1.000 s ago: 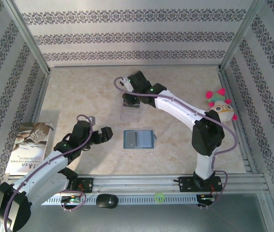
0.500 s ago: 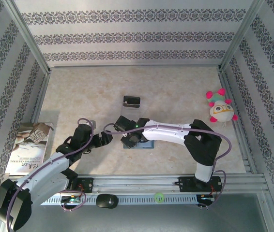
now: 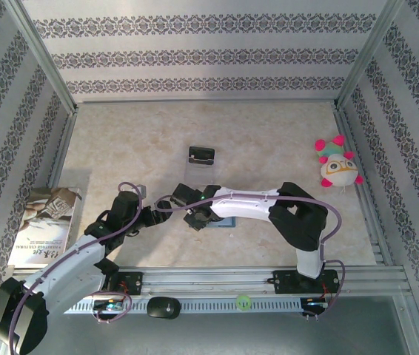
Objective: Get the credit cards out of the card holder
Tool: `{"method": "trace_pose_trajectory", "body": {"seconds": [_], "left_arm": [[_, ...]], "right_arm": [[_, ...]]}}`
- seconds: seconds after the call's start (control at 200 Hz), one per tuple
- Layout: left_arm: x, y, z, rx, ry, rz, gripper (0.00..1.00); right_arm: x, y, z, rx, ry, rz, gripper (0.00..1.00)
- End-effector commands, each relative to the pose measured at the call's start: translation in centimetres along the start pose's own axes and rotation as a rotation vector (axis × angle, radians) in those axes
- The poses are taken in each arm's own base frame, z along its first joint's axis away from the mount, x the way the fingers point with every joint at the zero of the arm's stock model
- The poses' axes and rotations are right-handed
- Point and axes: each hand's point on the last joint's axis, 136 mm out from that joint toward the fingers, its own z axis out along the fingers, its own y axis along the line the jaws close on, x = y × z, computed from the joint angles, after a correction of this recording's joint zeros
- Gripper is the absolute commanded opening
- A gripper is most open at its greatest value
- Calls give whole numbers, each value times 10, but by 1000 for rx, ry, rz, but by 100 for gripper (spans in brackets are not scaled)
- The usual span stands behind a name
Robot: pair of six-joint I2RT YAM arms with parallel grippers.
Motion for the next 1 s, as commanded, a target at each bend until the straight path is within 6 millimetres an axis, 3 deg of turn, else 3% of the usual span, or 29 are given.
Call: {"method": "trace_pose_trajectory", "body": {"seconds": [0.0, 0.165, 0.36, 0.575, 0.754, 0.829, 0.919, 0.994], "left_arm": [[-5, -2, 0, 17, -23, -12, 96], [-4, -7, -1, 40, -12, 5, 89], [-1, -14, 1, 75, 8, 6, 84], [1, -24, 8, 89, 16, 23, 76], [-1, -28, 10, 86, 13, 29, 75], [-1, -26, 9, 80, 5, 26, 76], [-2, -23, 6, 63, -8, 23, 82], [-3, -20, 3, 54, -19, 24, 85]], "right_arm": [[2, 2, 9, 17, 12, -26, 41], [9, 1, 16, 17, 22, -26, 30], [0, 4, 11, -11, -32, -19, 0], [-19, -11, -12, -31, -152, 74, 0], [-5, -45, -11, 54, -131, 195, 0], [-5, -45, -15, 42, -150, 204, 0], [-14, -23, -19, -60, -169, 146, 27], [-18, -13, -19, -54, -156, 98, 36]]}}
